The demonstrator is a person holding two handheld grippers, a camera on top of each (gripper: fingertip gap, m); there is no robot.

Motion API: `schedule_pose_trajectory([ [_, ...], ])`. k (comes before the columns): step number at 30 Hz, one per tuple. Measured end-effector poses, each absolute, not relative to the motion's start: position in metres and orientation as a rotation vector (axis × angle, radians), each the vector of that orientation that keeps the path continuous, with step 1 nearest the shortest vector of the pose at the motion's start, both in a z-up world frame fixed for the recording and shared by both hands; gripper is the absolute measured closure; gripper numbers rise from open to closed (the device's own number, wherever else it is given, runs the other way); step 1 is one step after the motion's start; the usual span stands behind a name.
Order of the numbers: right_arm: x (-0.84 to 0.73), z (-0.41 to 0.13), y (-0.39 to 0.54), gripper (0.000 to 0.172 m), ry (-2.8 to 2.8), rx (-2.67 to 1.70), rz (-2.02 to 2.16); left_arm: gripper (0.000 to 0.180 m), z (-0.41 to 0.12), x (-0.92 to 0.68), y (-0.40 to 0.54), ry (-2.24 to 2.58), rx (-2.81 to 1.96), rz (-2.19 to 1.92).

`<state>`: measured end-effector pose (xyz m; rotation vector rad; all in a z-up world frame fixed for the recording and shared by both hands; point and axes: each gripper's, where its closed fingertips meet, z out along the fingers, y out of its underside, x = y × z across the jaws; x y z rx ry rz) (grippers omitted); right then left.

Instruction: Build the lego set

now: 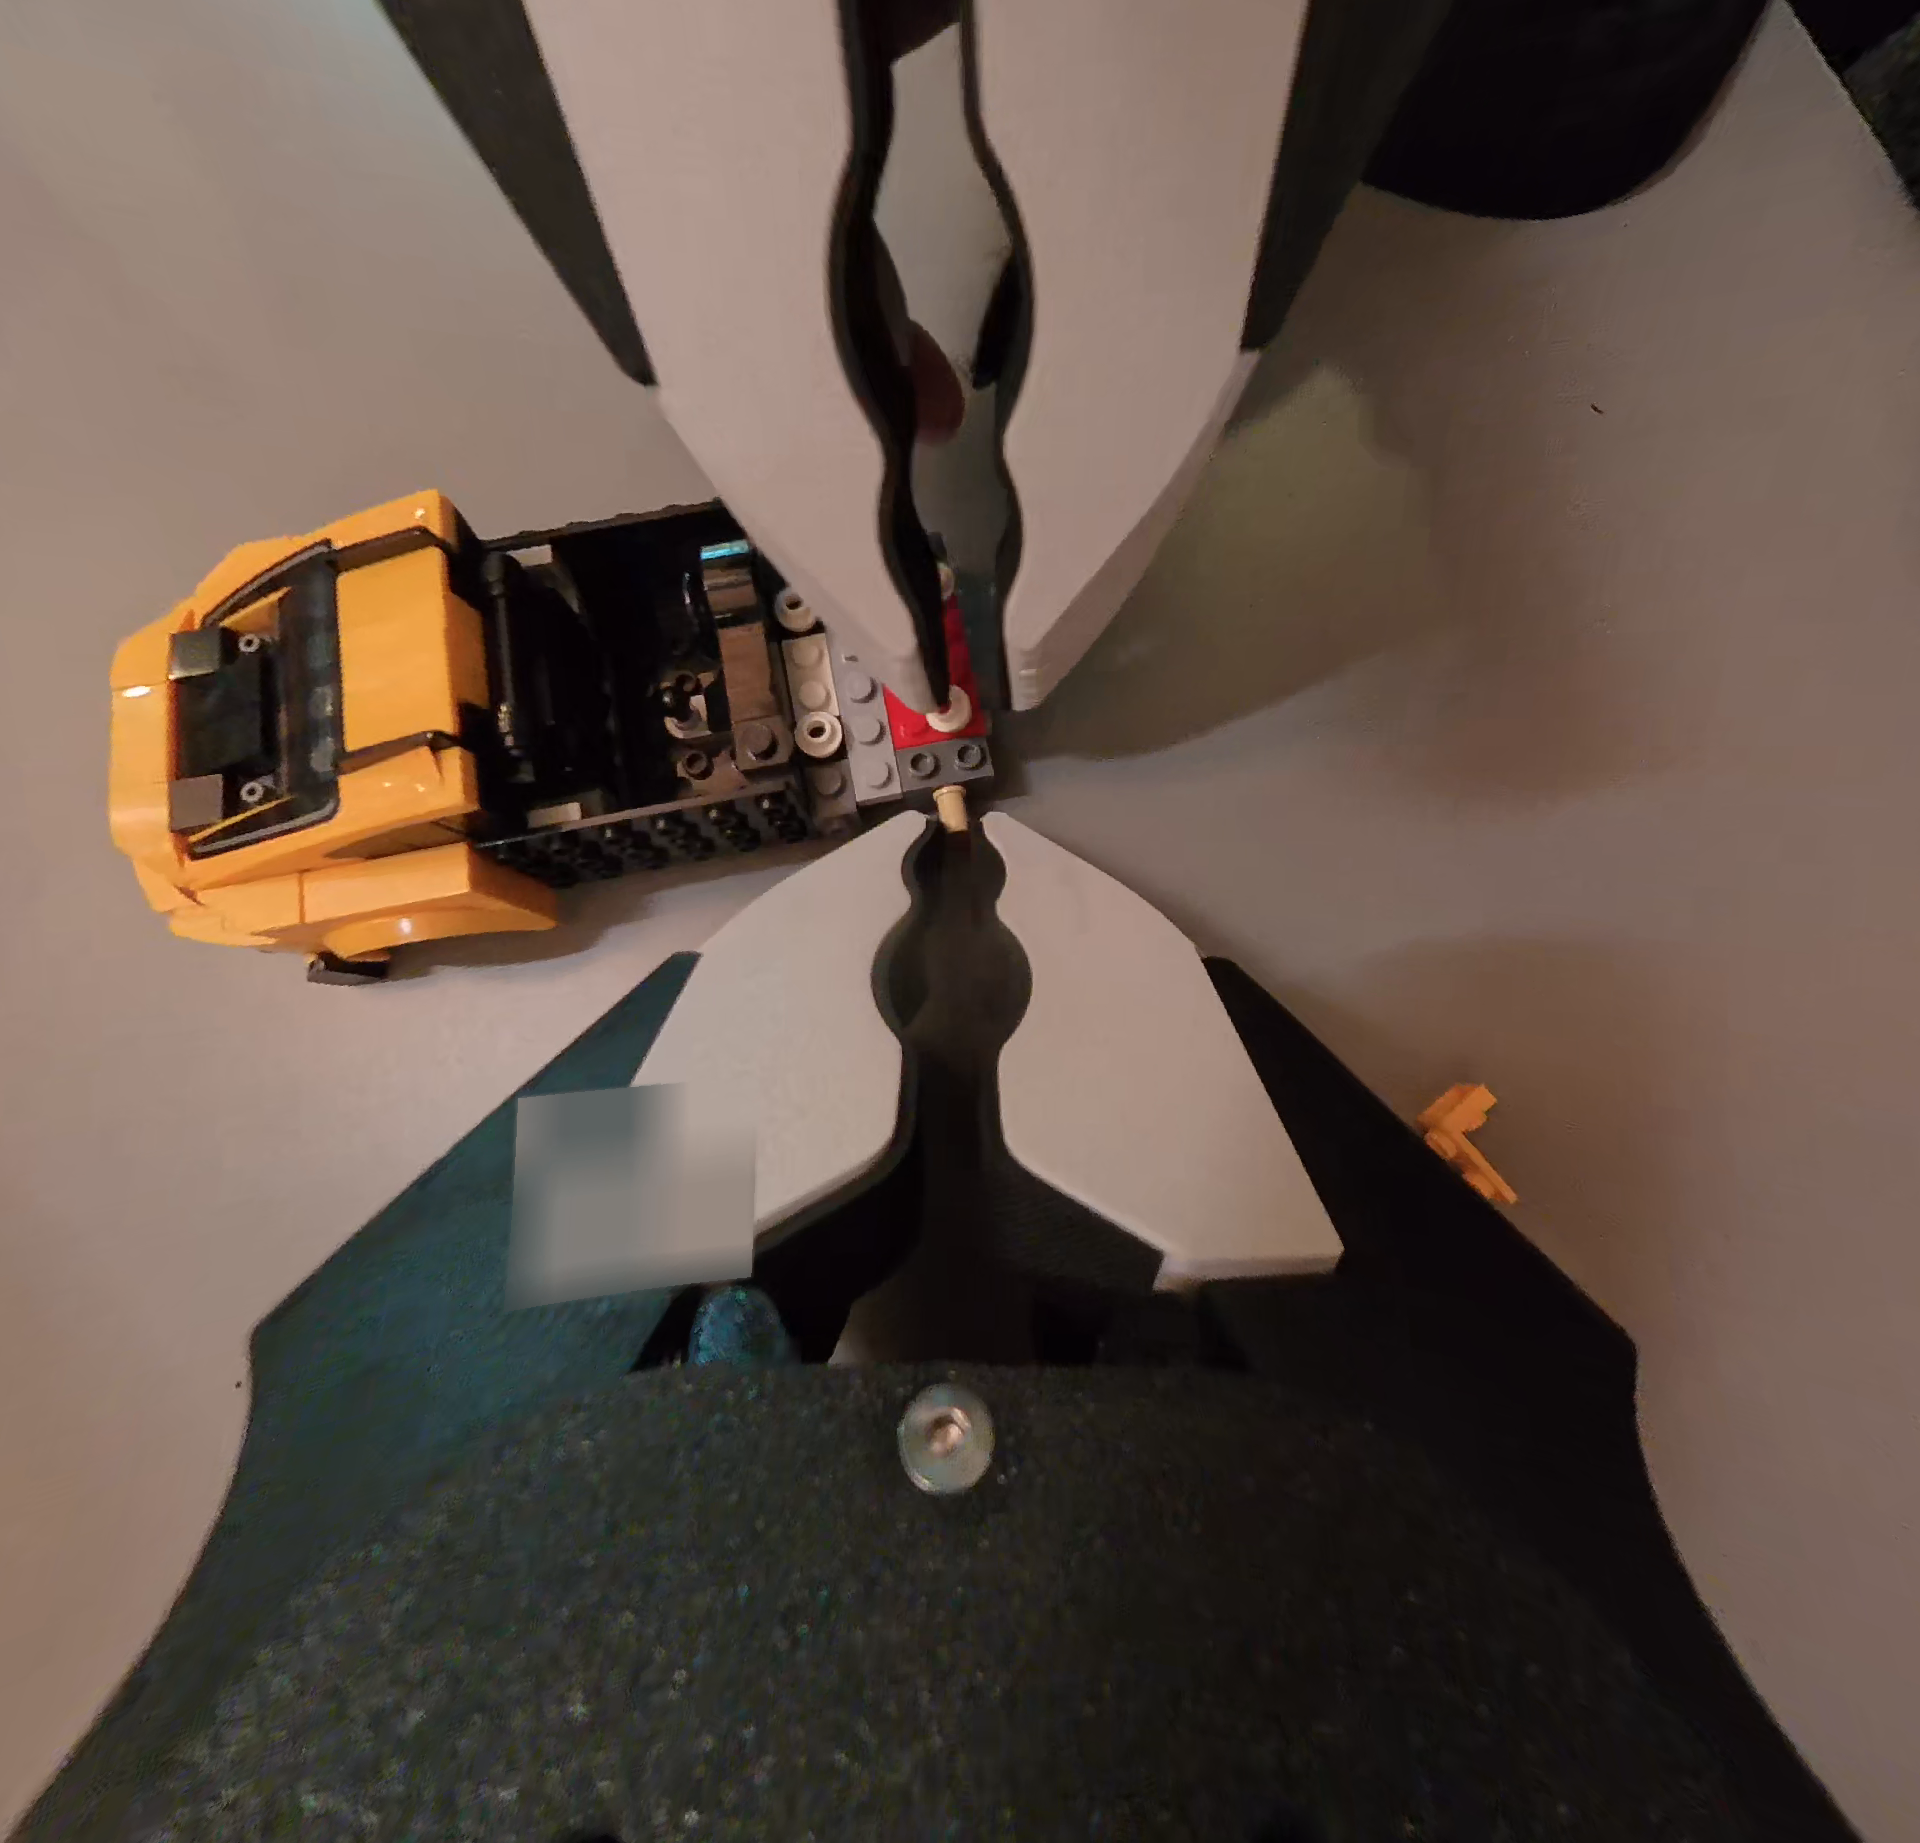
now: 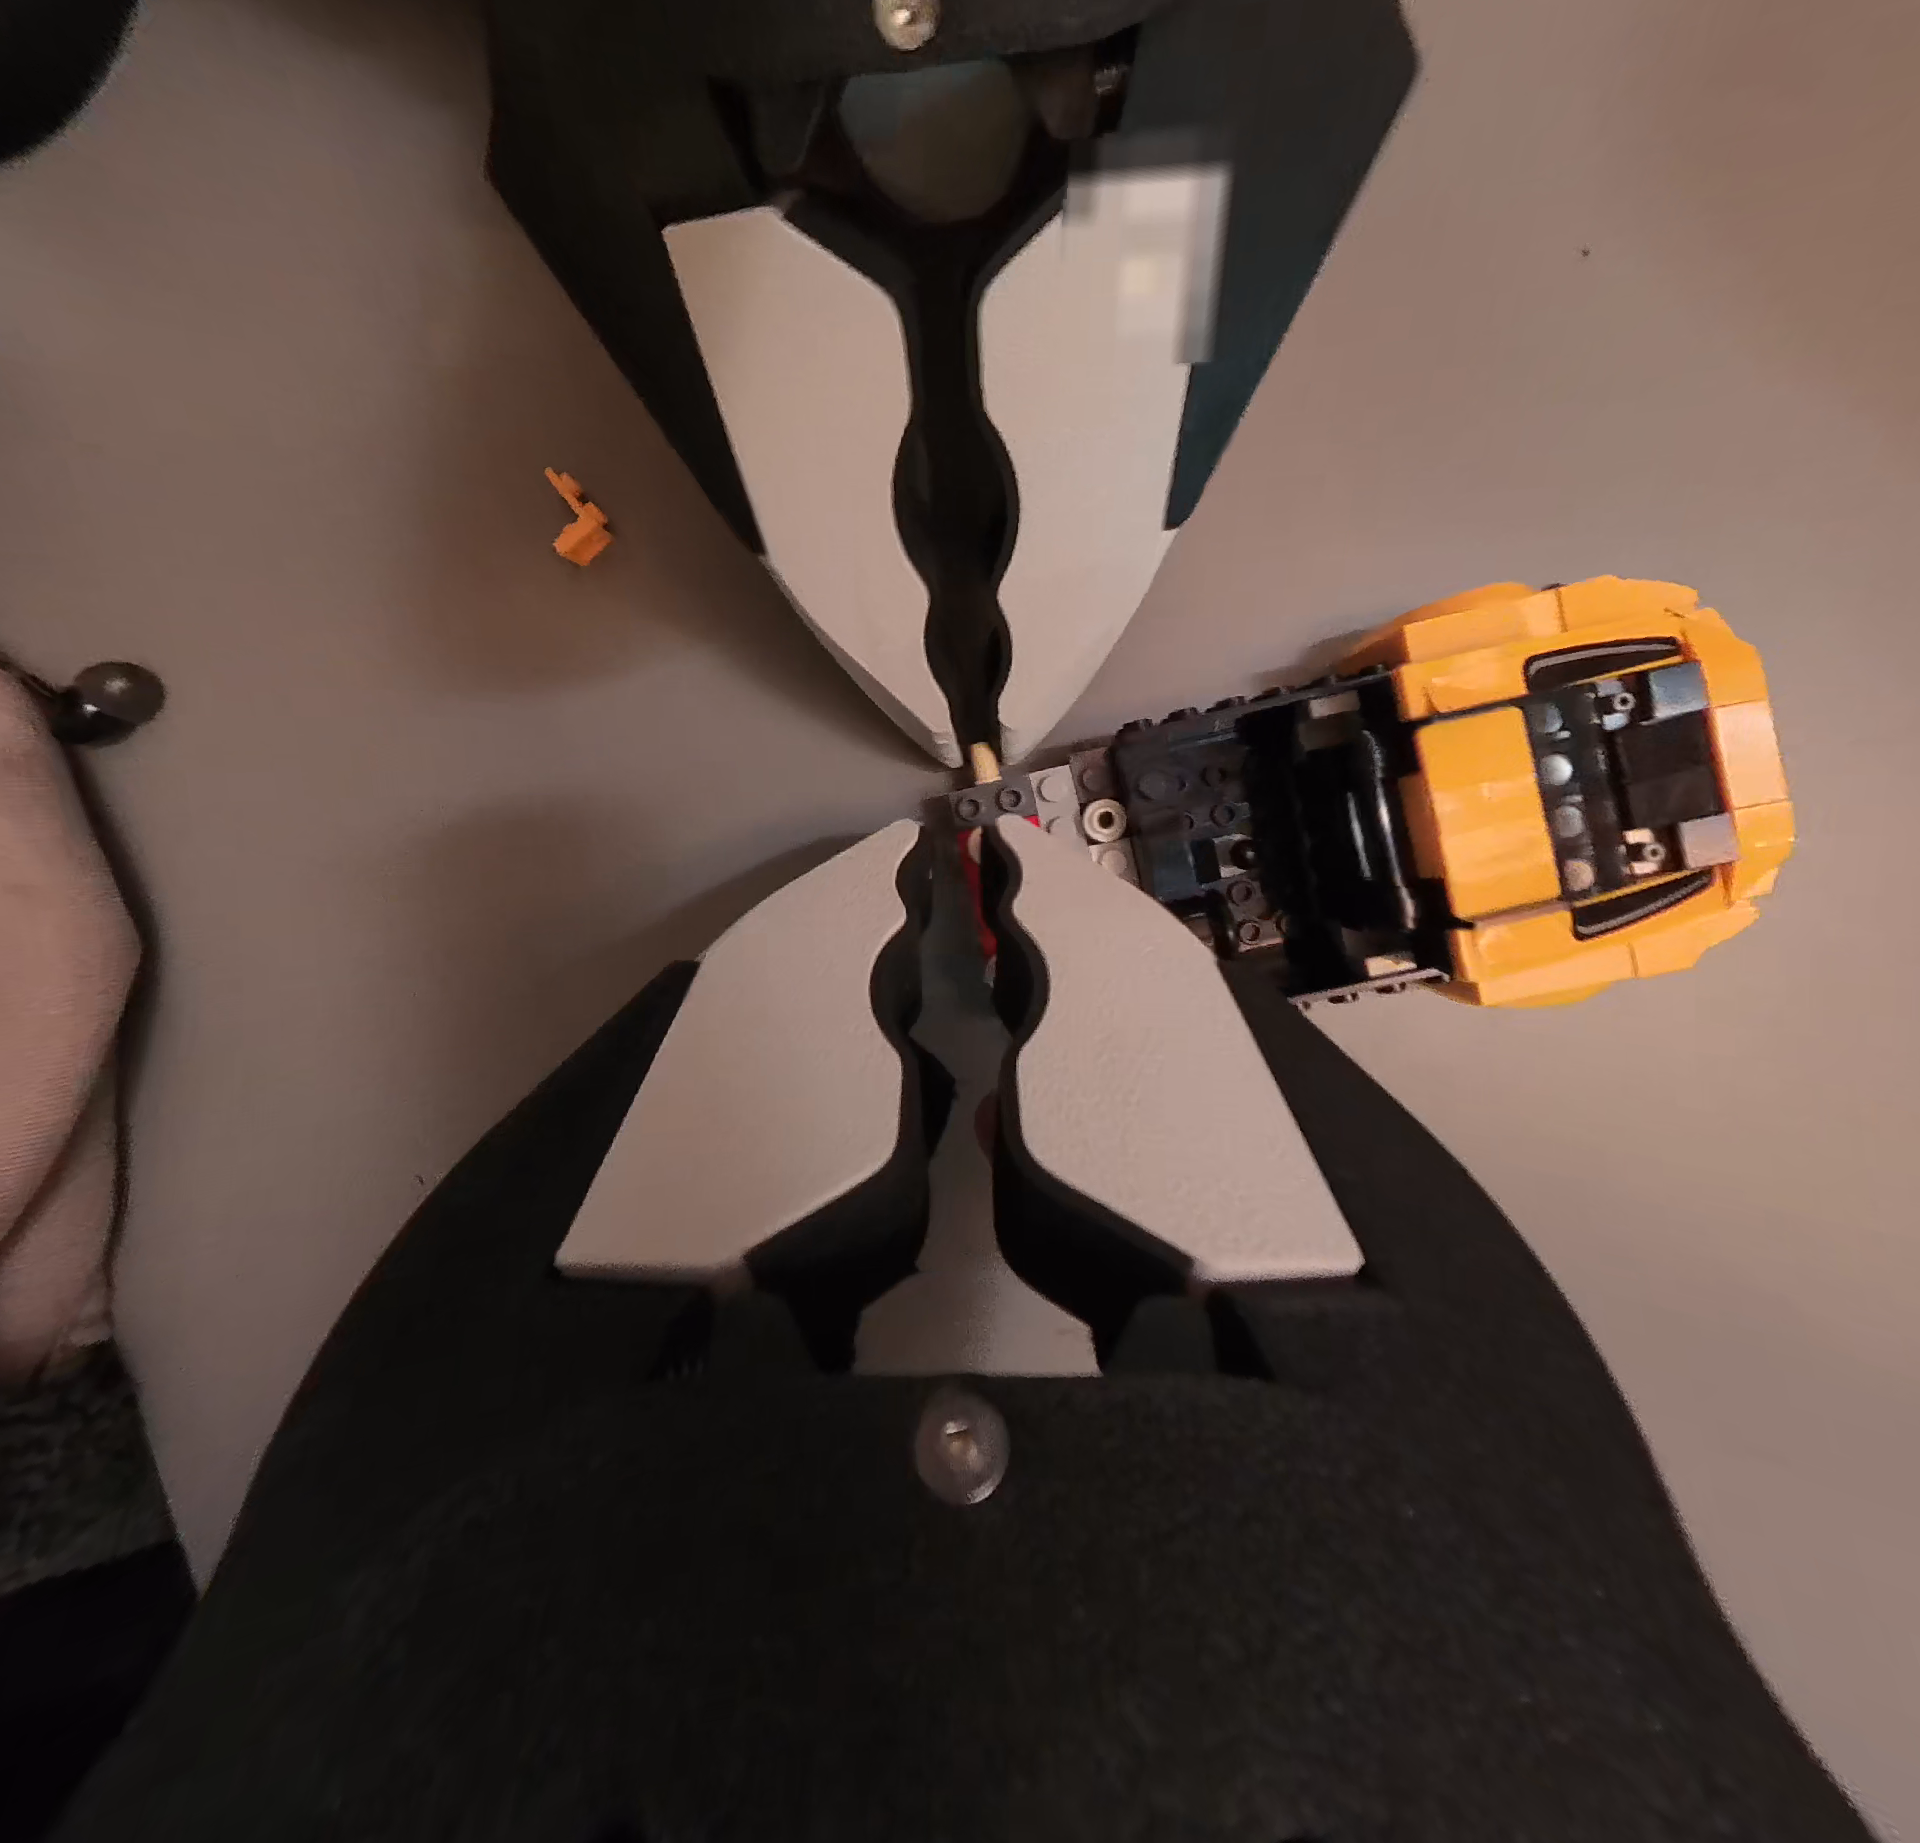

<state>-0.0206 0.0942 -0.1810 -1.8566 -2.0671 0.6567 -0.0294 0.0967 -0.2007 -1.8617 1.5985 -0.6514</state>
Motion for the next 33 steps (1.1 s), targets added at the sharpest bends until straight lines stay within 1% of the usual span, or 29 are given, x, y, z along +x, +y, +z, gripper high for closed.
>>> schedule_pose_trajectory([
  [9, -0.022, -0.185, 0.097, 0.163, -2.064, -1.934, 0.743, 0.176, -0.201, -0.03, 0.097, 1.604, -1.864, -0.643],
  [16, -0.02, -0.188, 0.097, 0.165, -2.084, -1.921, 0.713, 0.176, -0.201, -0.03, 0.096, 1.608, -1.864, -0.64],
  [33, -0.021, -0.191, 0.099, 0.165, -2.193, -1.538, 0.271, 0.176, -0.202, -0.03, 0.096, 1.608, -1.868, -0.637],
])
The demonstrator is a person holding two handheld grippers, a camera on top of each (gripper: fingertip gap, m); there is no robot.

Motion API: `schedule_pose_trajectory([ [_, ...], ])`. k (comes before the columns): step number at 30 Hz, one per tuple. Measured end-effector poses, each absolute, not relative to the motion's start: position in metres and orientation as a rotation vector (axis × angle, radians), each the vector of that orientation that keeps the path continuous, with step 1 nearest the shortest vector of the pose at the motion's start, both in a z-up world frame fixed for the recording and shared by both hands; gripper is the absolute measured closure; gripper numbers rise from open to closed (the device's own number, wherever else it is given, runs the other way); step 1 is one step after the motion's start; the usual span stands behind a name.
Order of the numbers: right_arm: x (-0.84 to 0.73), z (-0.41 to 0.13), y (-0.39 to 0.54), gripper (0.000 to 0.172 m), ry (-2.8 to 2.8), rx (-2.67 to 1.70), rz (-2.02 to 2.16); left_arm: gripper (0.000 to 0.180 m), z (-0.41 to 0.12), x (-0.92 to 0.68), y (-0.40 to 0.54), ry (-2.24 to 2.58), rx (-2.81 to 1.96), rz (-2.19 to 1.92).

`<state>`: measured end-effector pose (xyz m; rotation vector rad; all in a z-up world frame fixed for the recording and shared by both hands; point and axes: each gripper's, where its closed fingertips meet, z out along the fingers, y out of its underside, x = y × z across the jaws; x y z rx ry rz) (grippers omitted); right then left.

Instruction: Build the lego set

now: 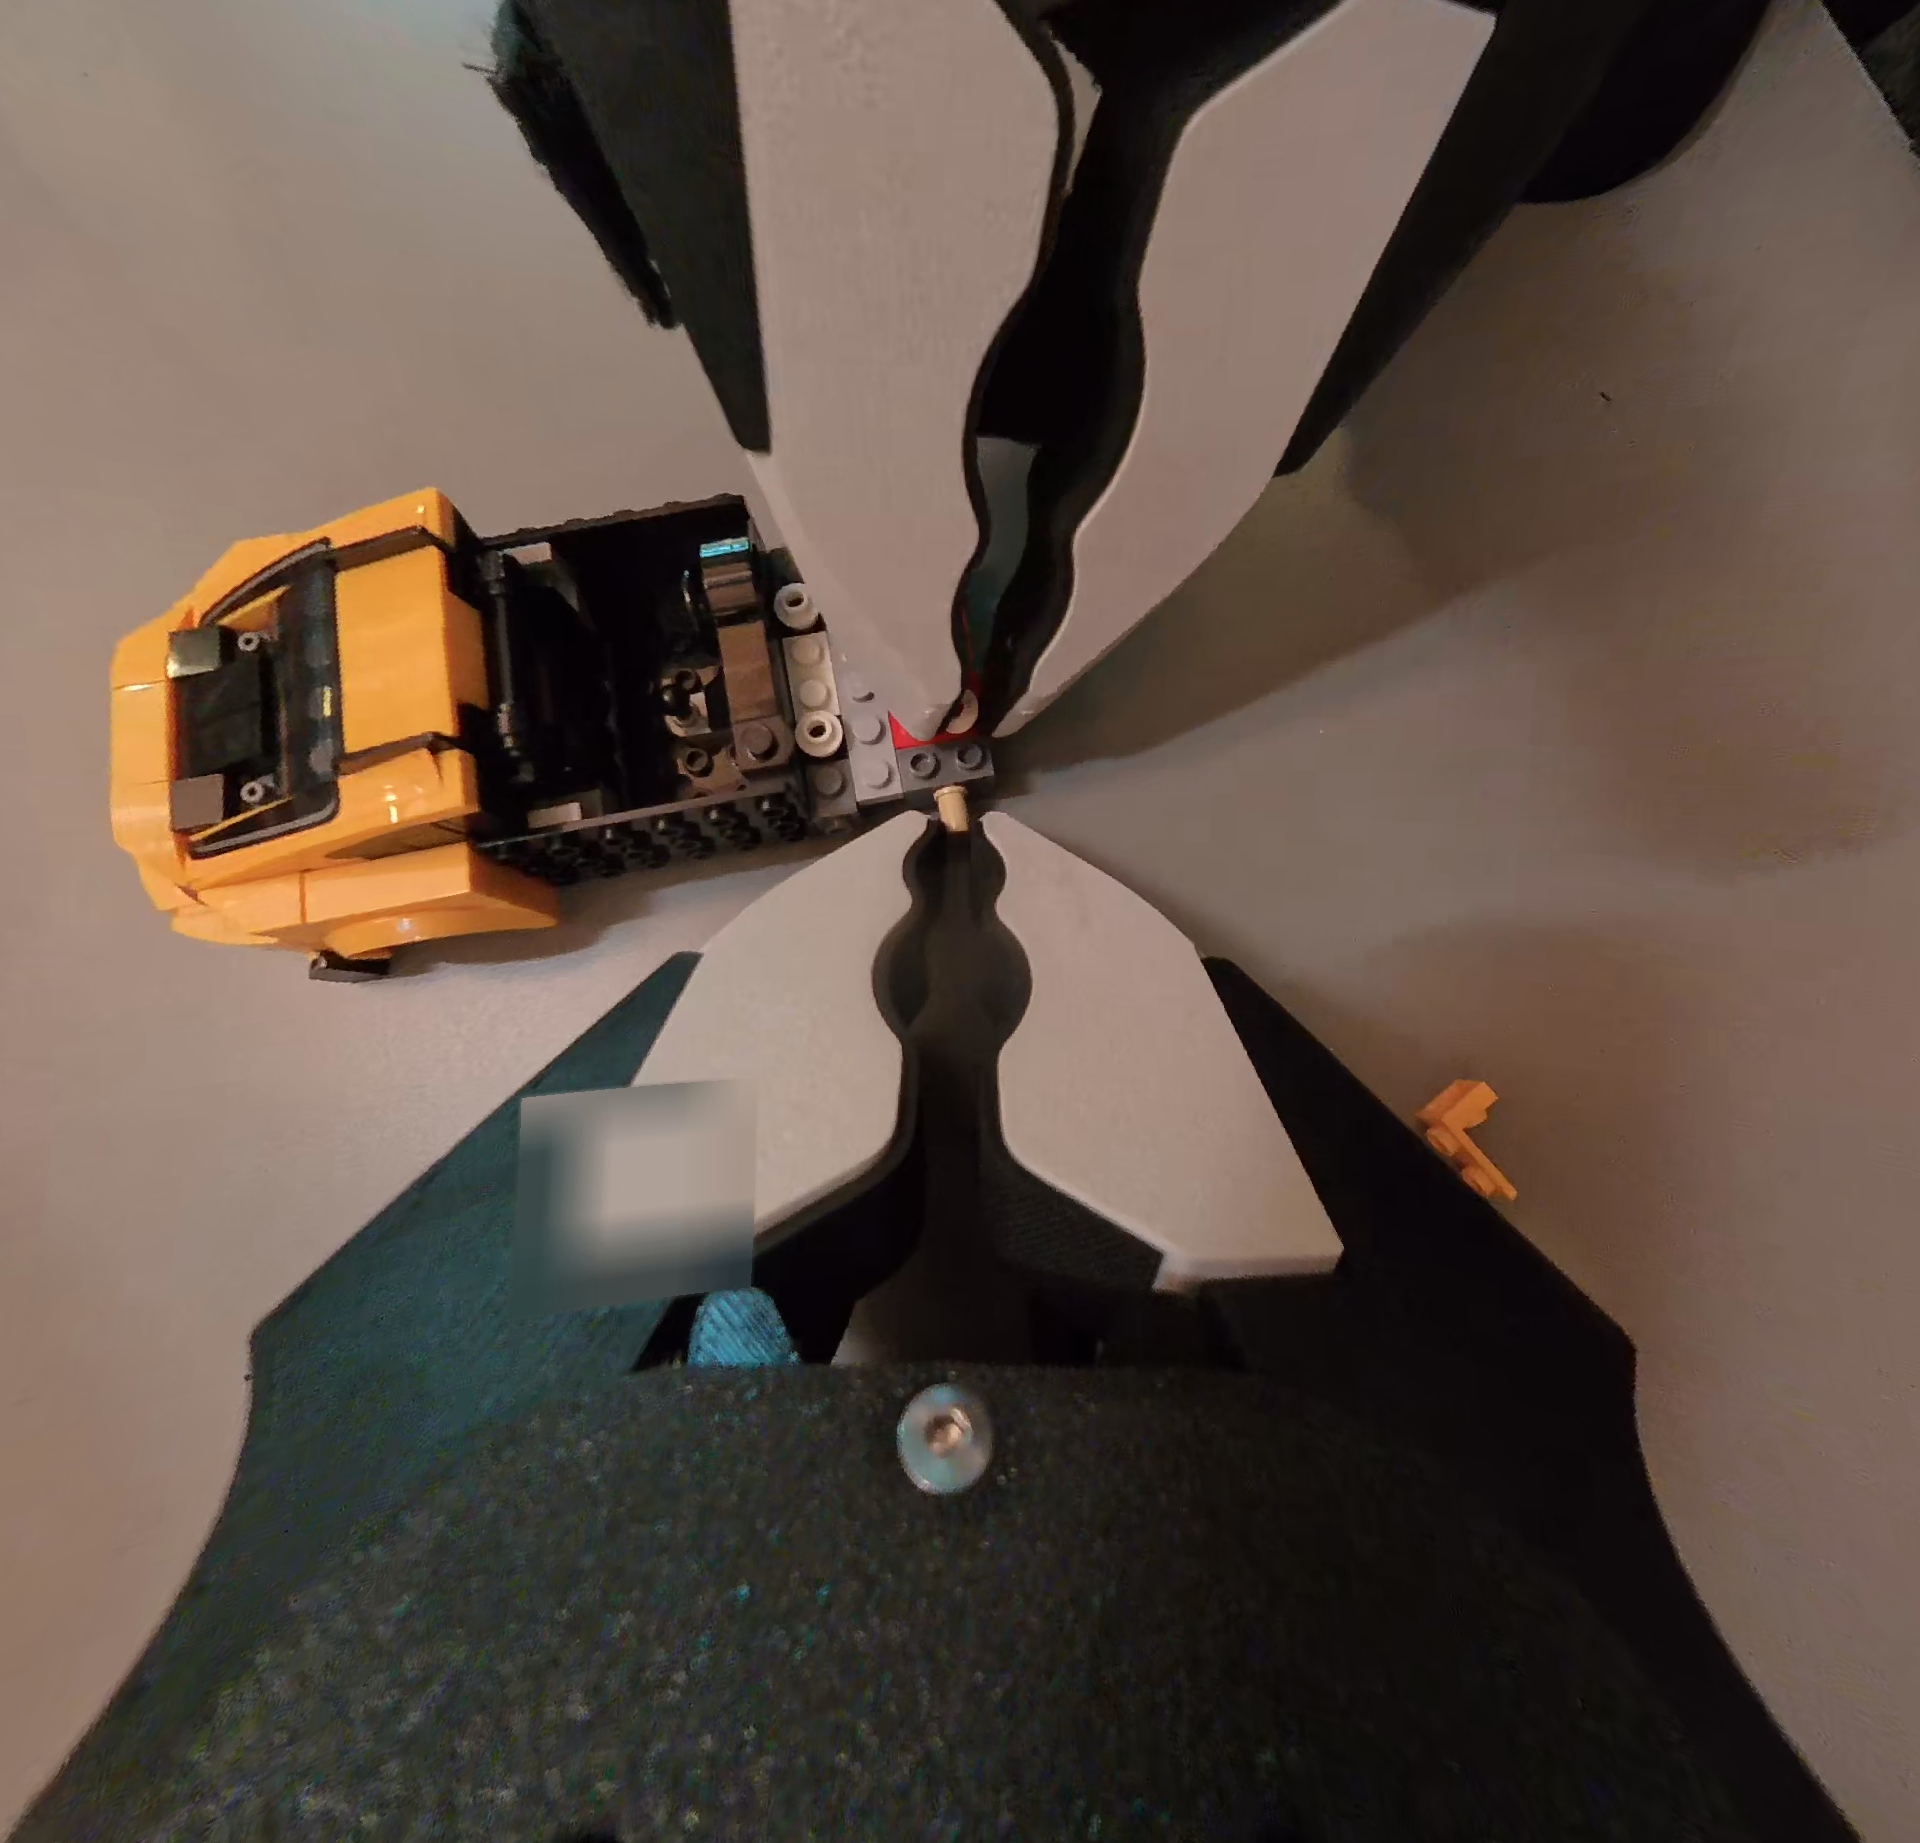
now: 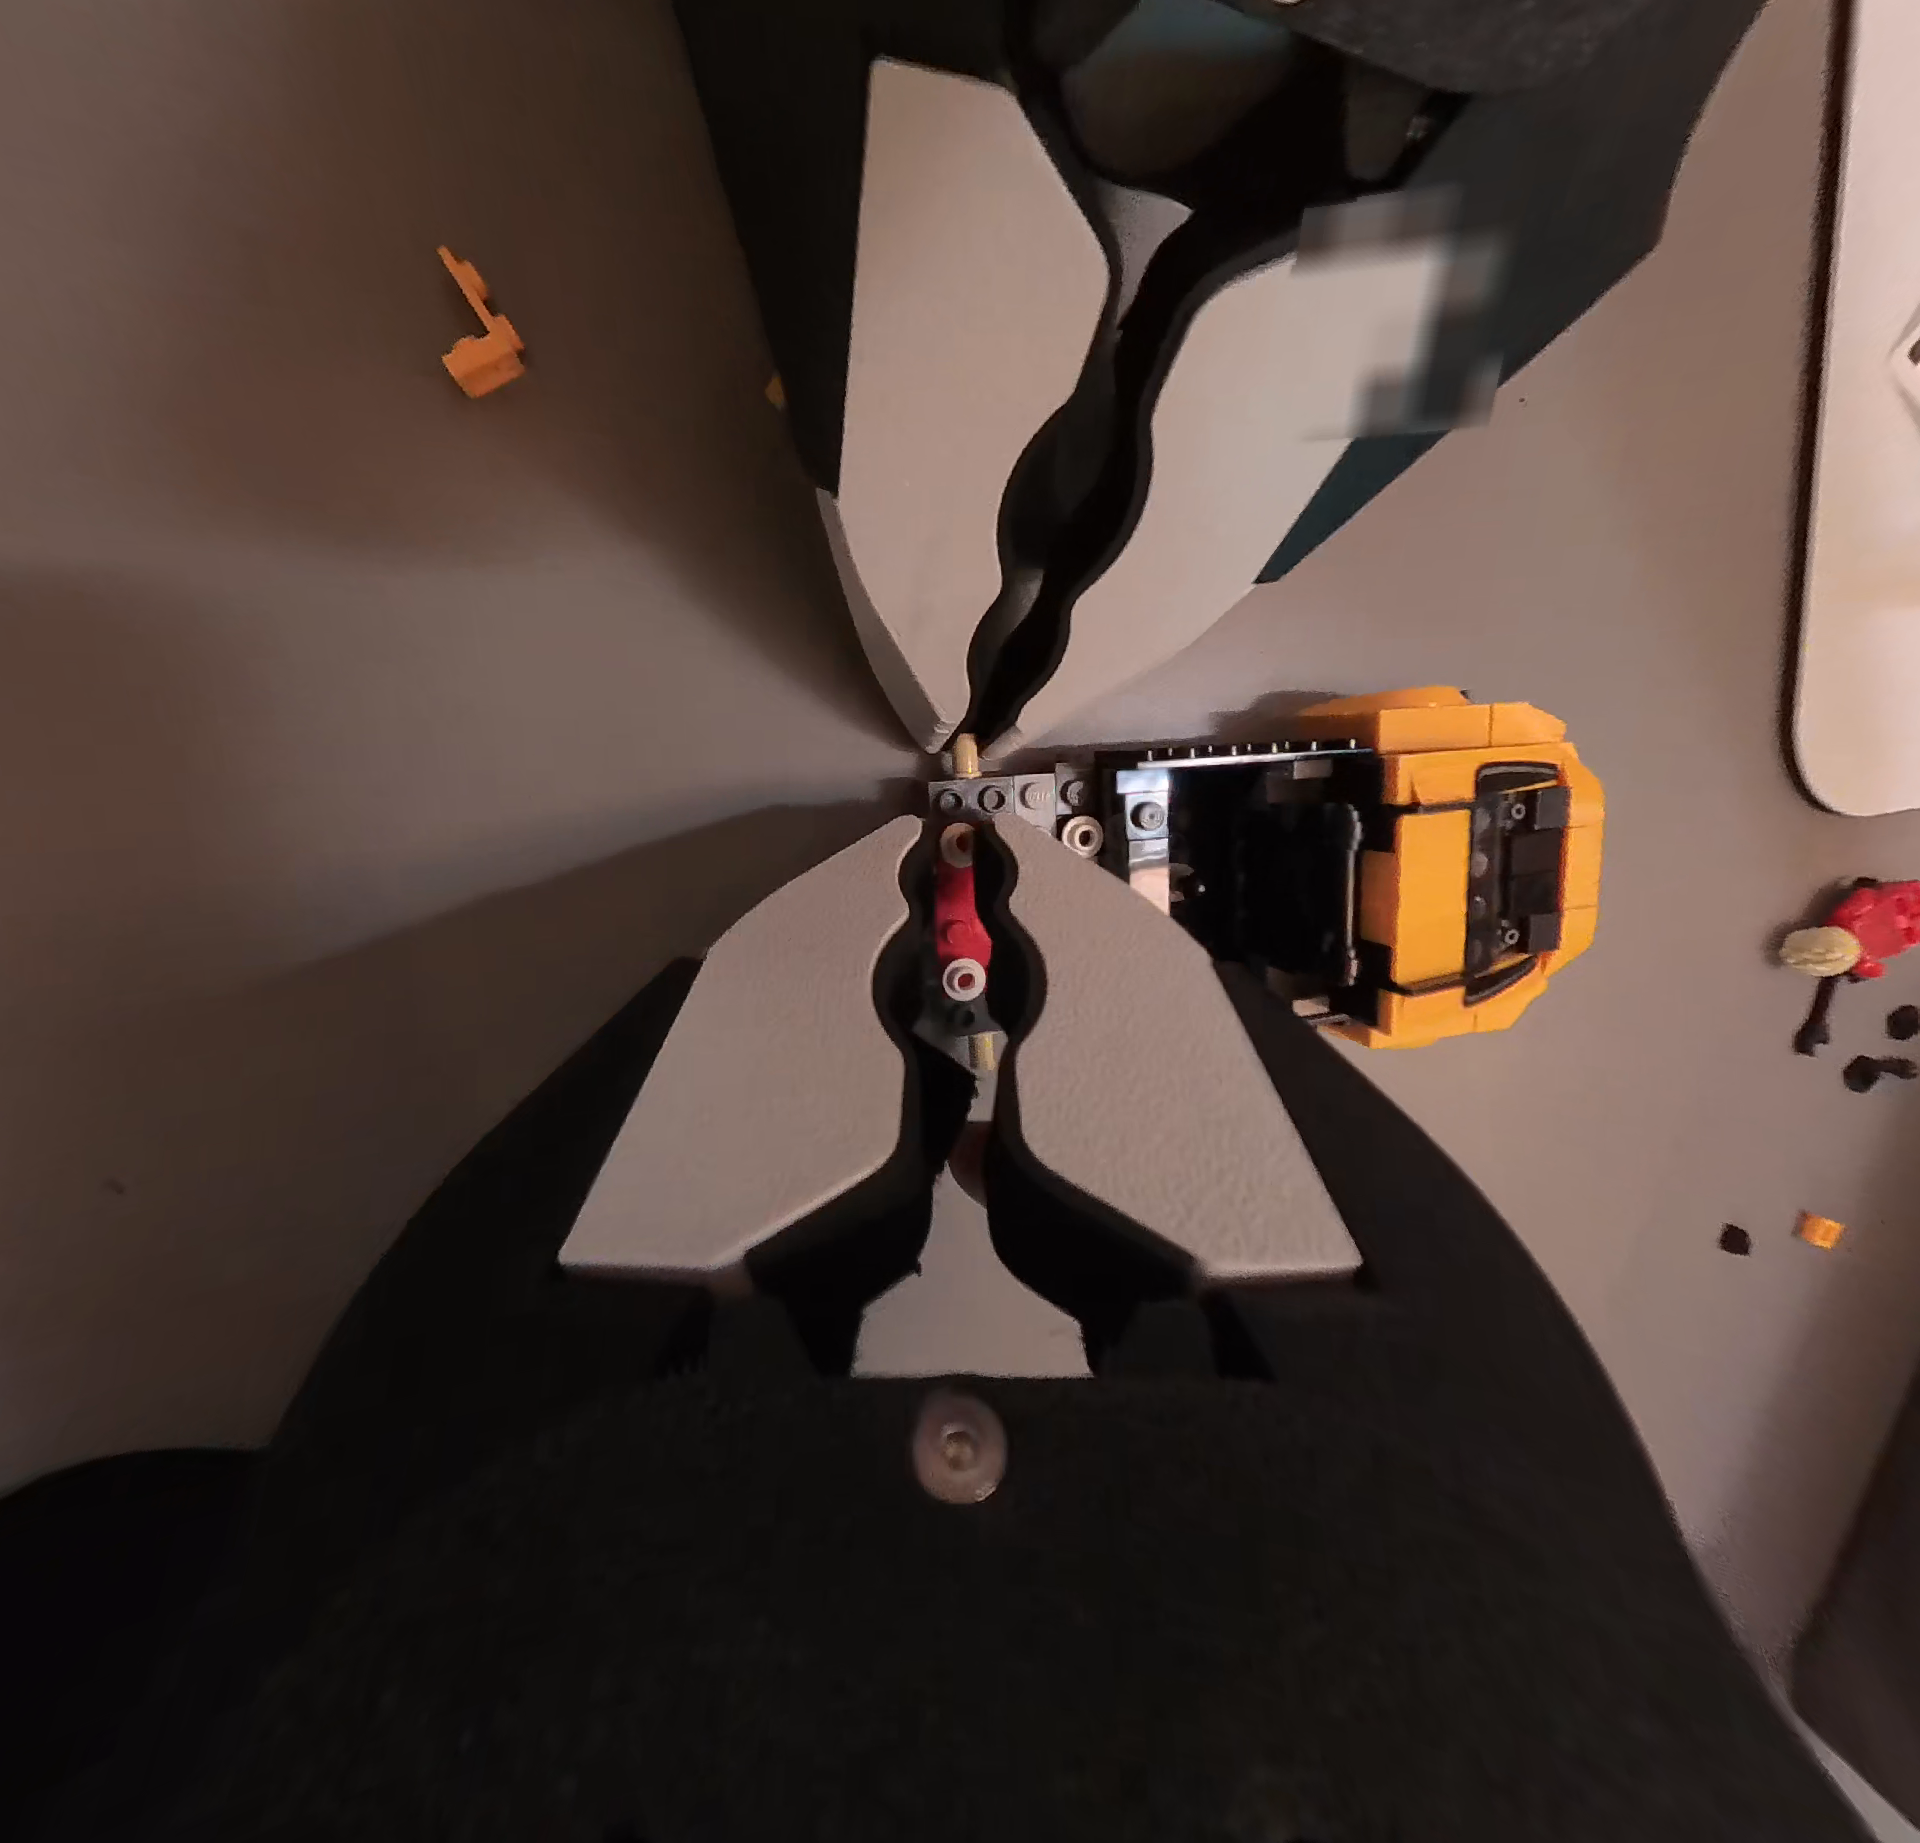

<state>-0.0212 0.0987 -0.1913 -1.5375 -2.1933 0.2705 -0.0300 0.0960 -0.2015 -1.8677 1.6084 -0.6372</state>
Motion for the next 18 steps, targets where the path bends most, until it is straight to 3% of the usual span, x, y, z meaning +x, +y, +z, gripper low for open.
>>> schedule_pose_trajectory([
  [18, -0.026, -0.179, 0.094, 0.155, -2.095, -1.573, 0.43, 0.176, -0.201, -0.031, 0.096, 1.607, -1.874, -0.635],
])
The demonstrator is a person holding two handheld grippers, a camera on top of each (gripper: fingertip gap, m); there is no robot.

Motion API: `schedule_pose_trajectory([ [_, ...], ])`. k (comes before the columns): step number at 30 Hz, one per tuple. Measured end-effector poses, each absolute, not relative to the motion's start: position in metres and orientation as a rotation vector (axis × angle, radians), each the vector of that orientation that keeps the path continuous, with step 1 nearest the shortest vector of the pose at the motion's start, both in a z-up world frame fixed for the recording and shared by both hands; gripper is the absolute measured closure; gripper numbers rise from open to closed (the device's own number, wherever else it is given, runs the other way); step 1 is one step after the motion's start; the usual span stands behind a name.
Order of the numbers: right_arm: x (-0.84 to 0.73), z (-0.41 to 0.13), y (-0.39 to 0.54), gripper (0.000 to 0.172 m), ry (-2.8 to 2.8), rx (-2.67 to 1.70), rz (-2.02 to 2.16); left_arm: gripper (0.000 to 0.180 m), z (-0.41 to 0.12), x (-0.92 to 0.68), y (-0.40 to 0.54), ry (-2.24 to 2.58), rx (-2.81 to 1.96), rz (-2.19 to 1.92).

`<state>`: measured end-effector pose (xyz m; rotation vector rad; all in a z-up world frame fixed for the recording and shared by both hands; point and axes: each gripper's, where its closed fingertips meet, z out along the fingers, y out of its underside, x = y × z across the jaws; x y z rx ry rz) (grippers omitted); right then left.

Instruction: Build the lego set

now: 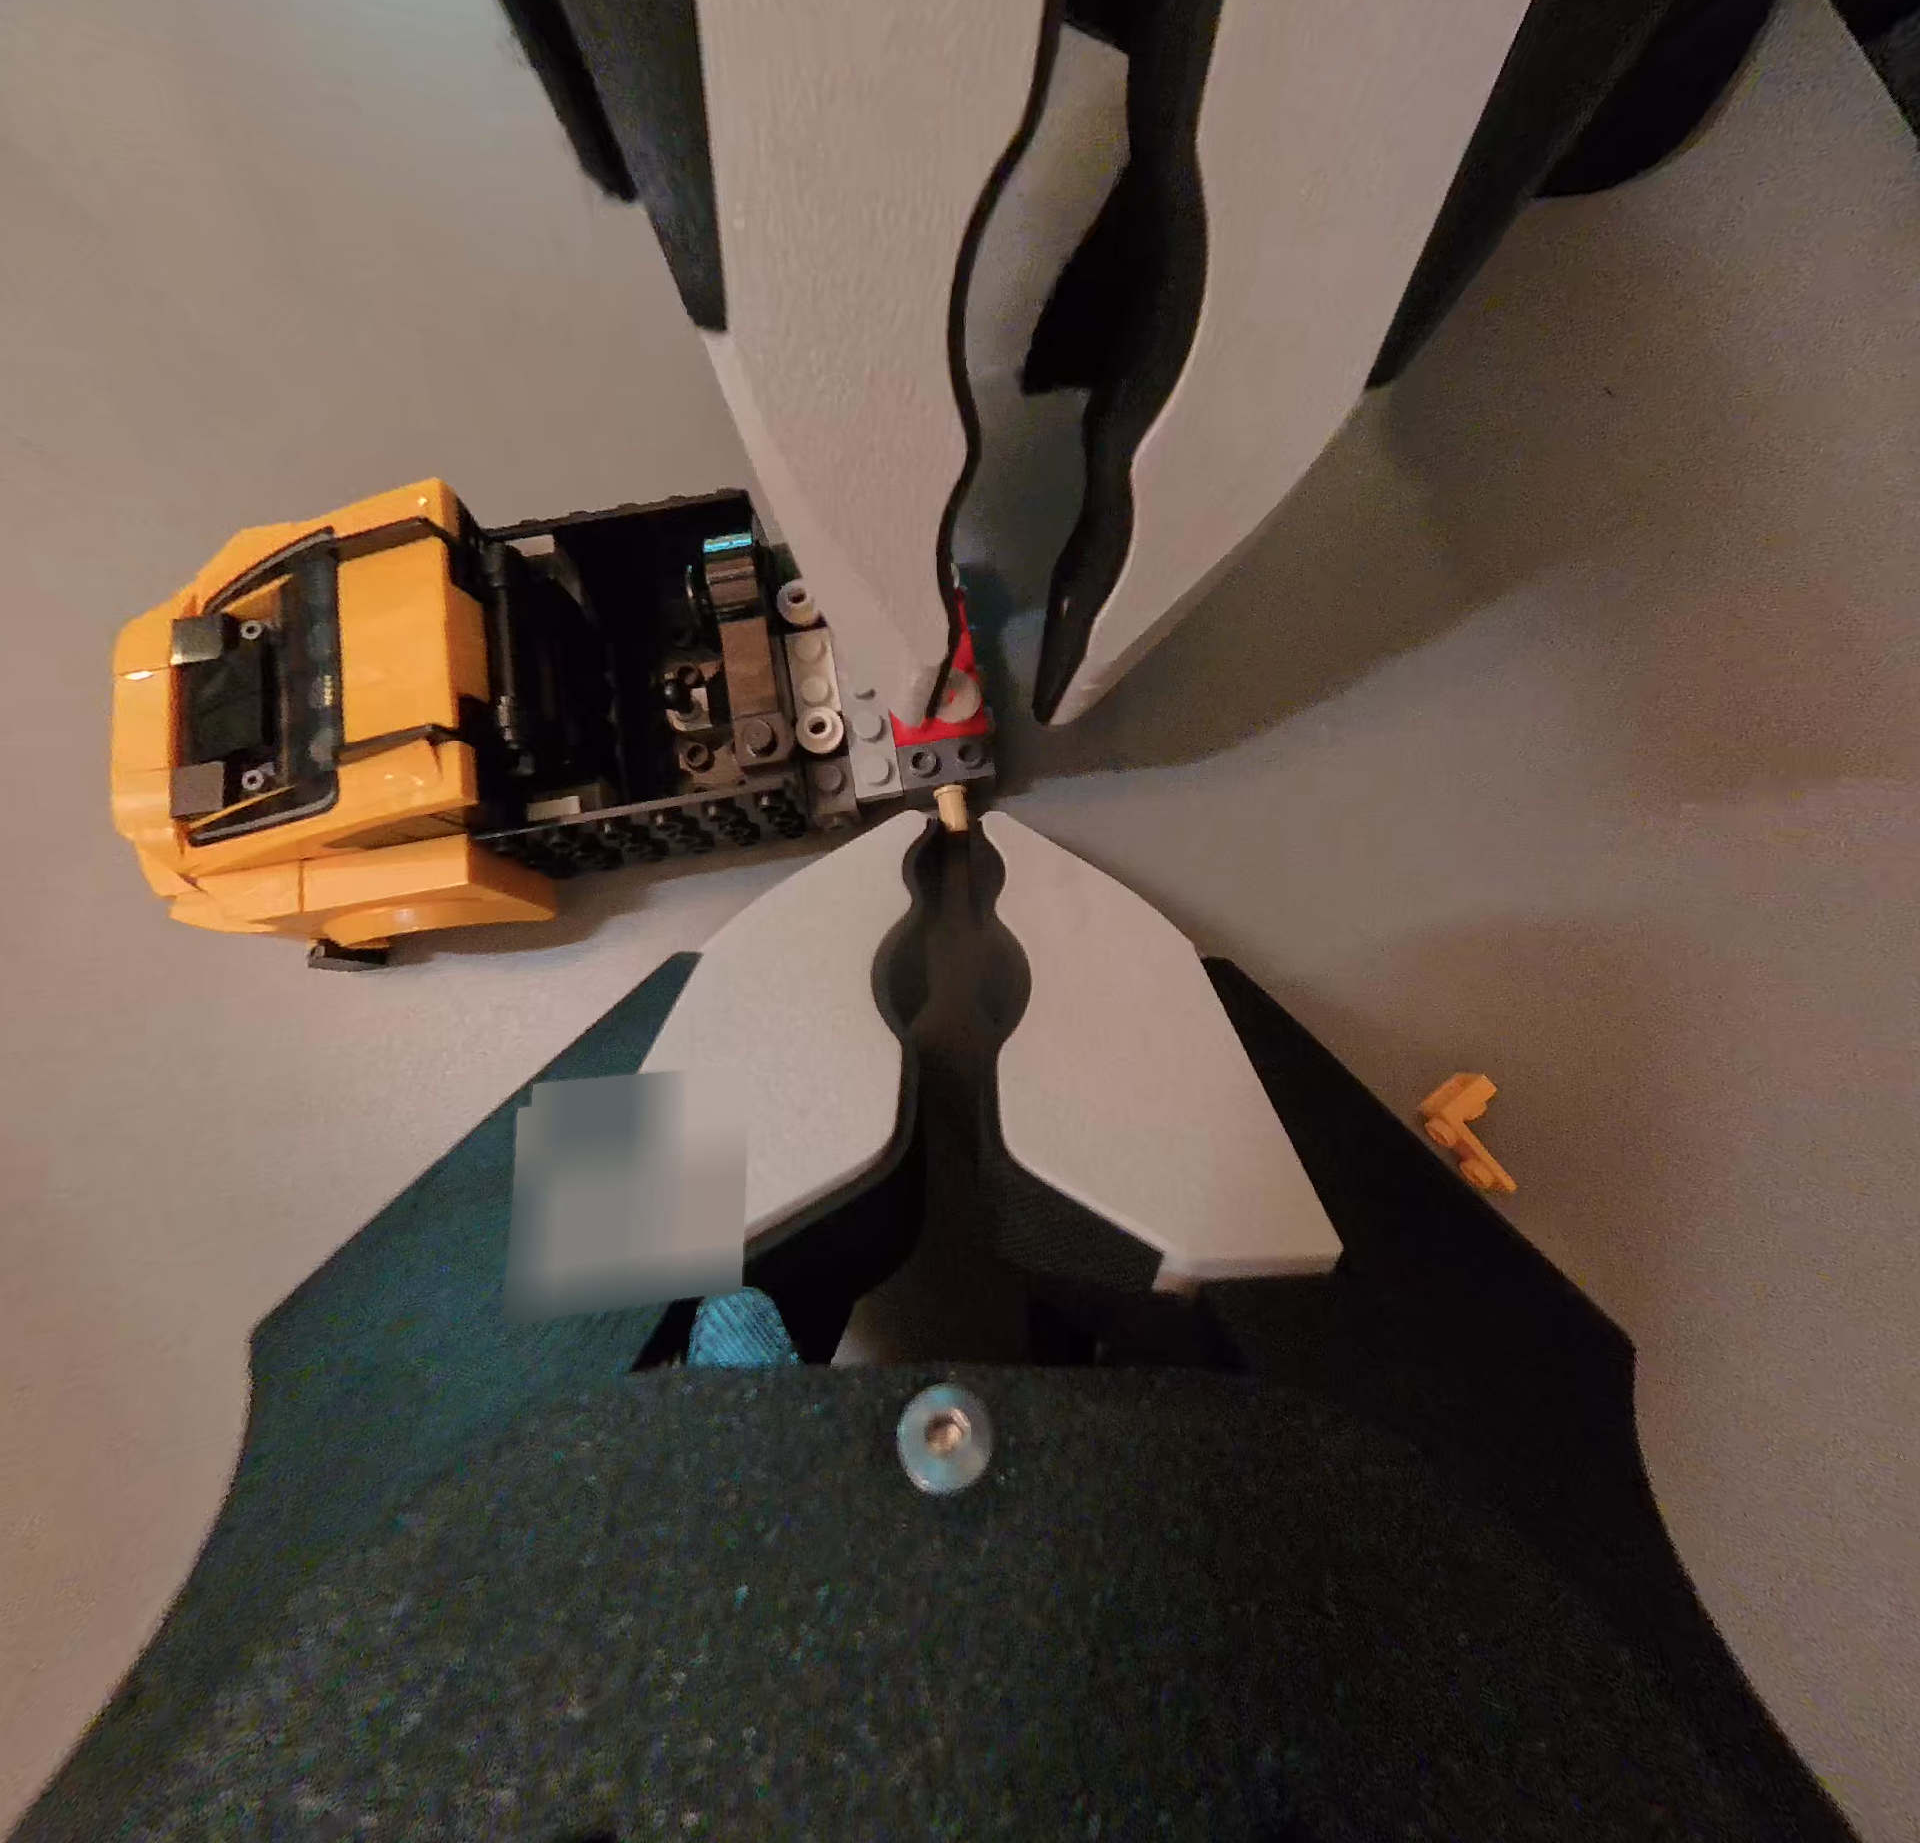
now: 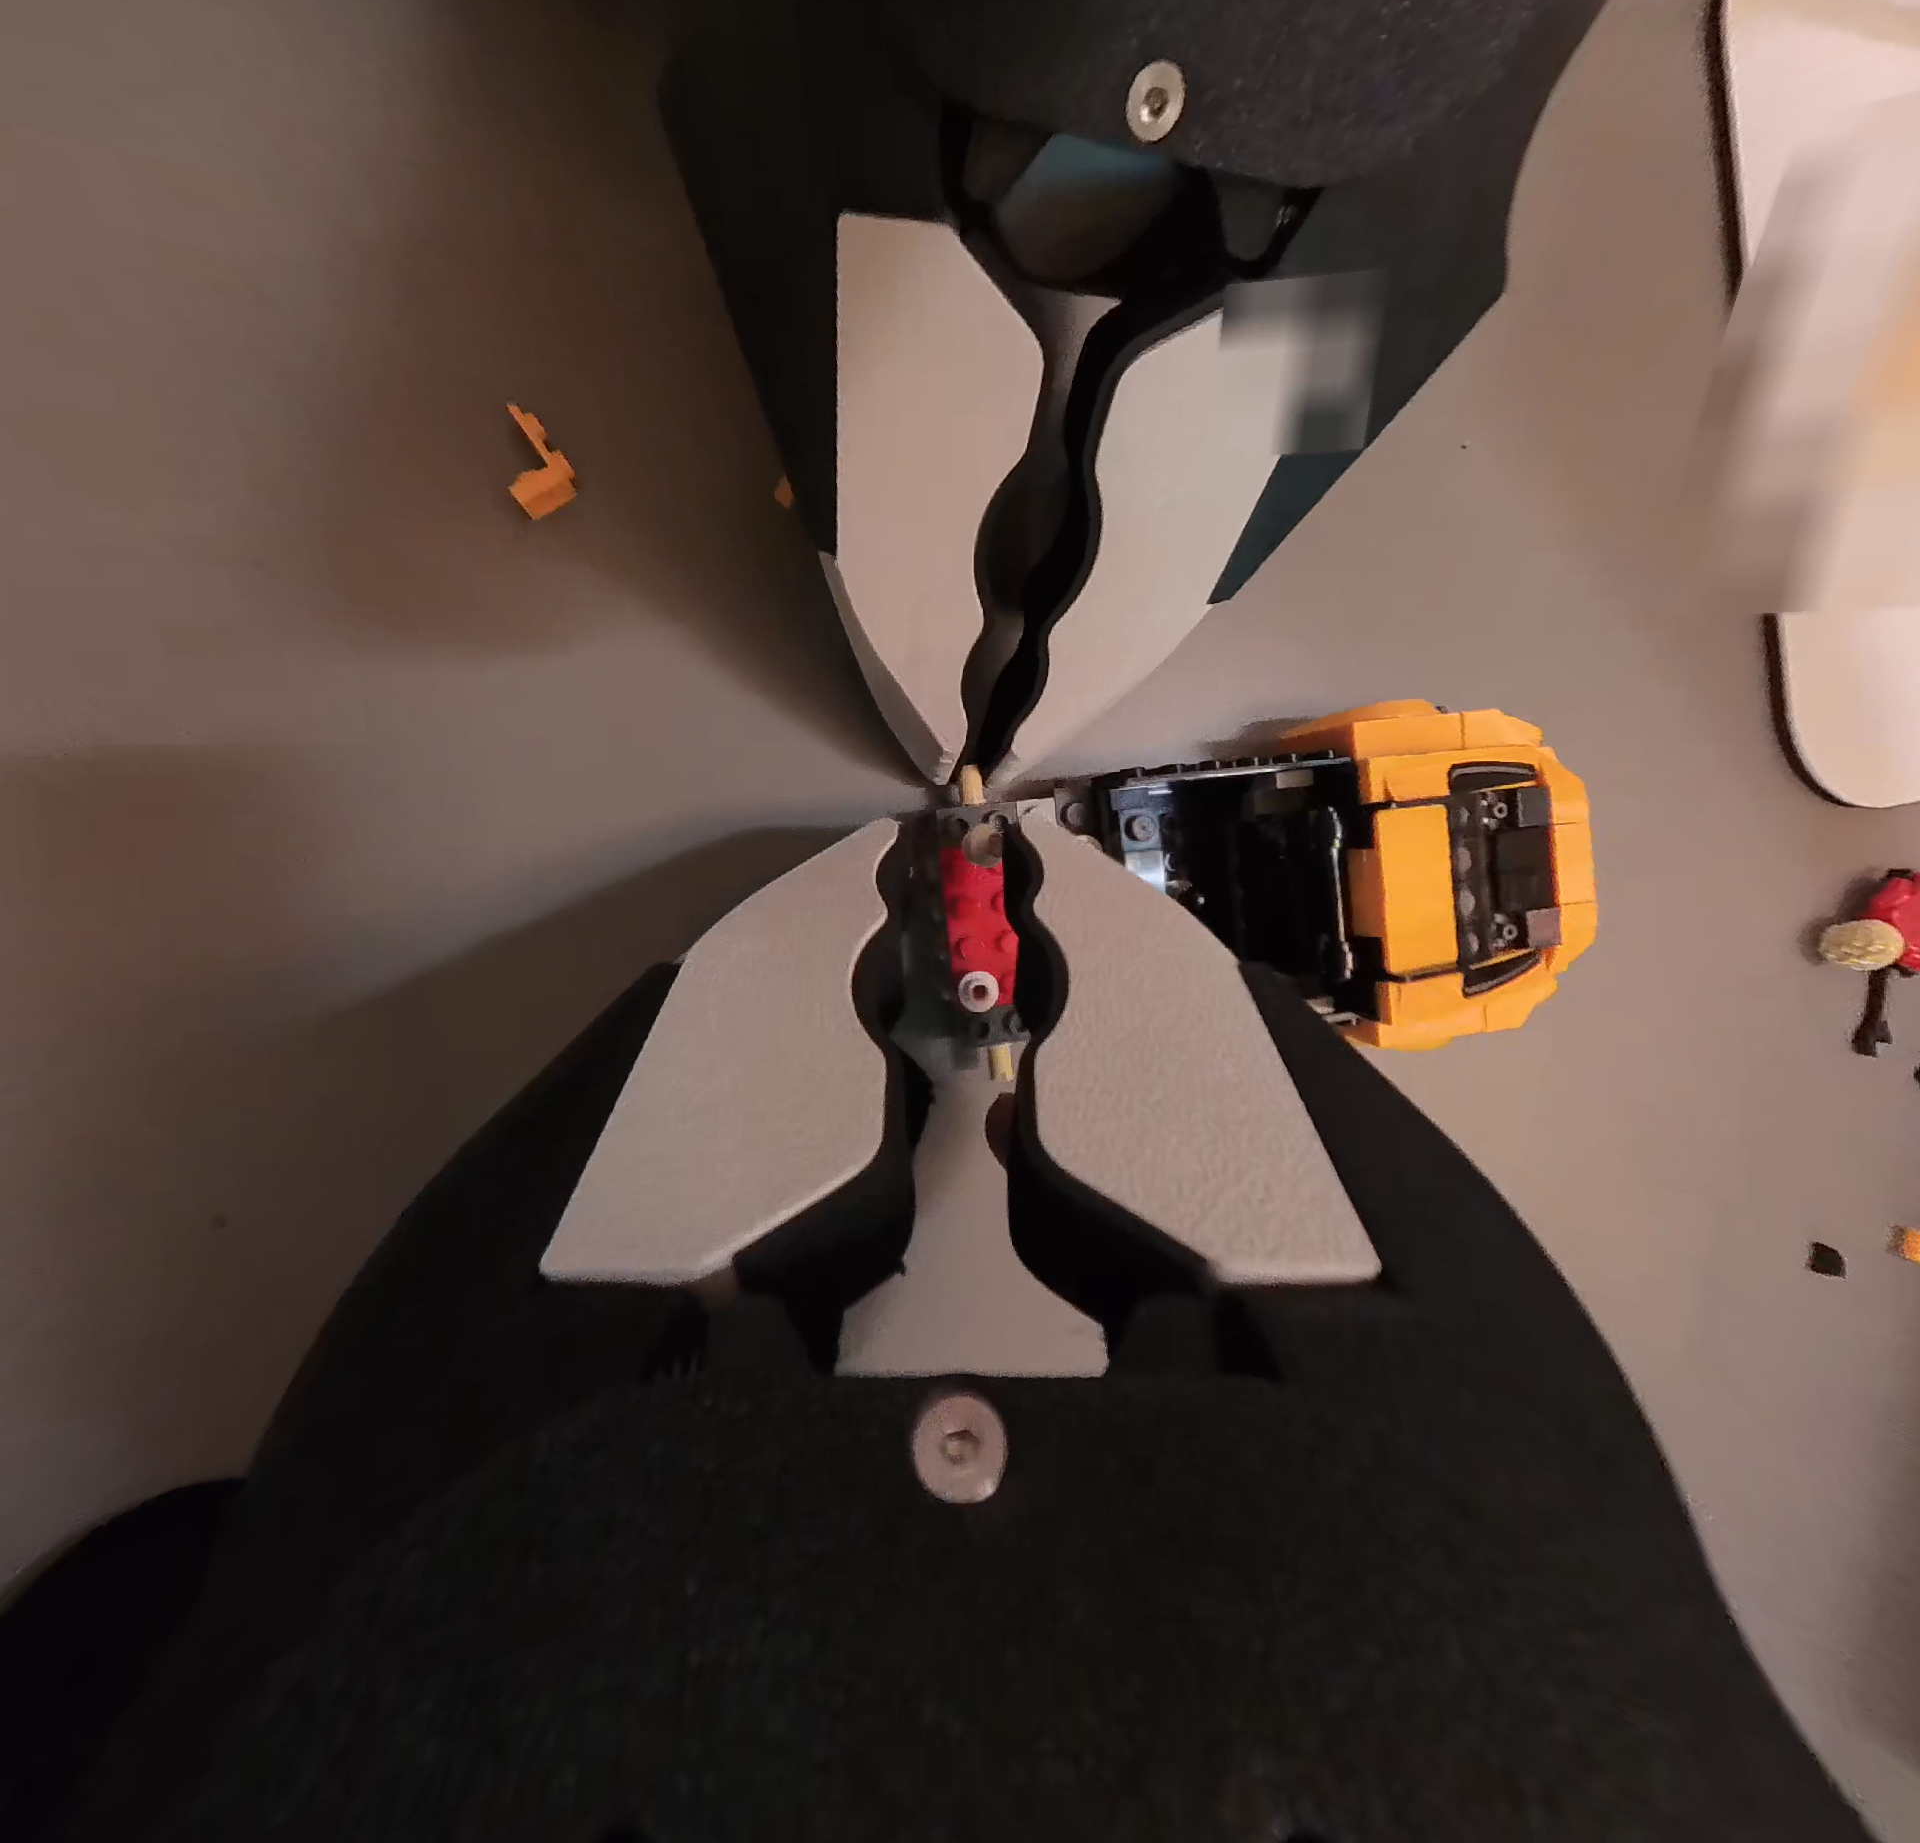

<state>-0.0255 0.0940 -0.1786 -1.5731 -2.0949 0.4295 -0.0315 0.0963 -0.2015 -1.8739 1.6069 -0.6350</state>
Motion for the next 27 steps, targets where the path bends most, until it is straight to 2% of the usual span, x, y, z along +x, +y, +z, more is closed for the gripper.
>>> schedule_pose_trajectory([
  [10, -0.018, -0.173, 0.093, 0.161, -1.962, -1.763, 0.721, 0.176, -0.201, -0.031, 0.096, 1.608, -1.872, -0.633],
  [22, -0.021, -0.191, 0.099, 0.16, -2.126, -1.5, 0.331, 0.176, -0.201, -0.032, 0.096, 1.609, -1.873, -0.637],
  [27, -0.021, -0.191, 0.098, 0.159, -2.117, -1.437, 0.287, 0.176, -0.201, -0.032, 0.096, 1.609, -1.873, -0.637],
])
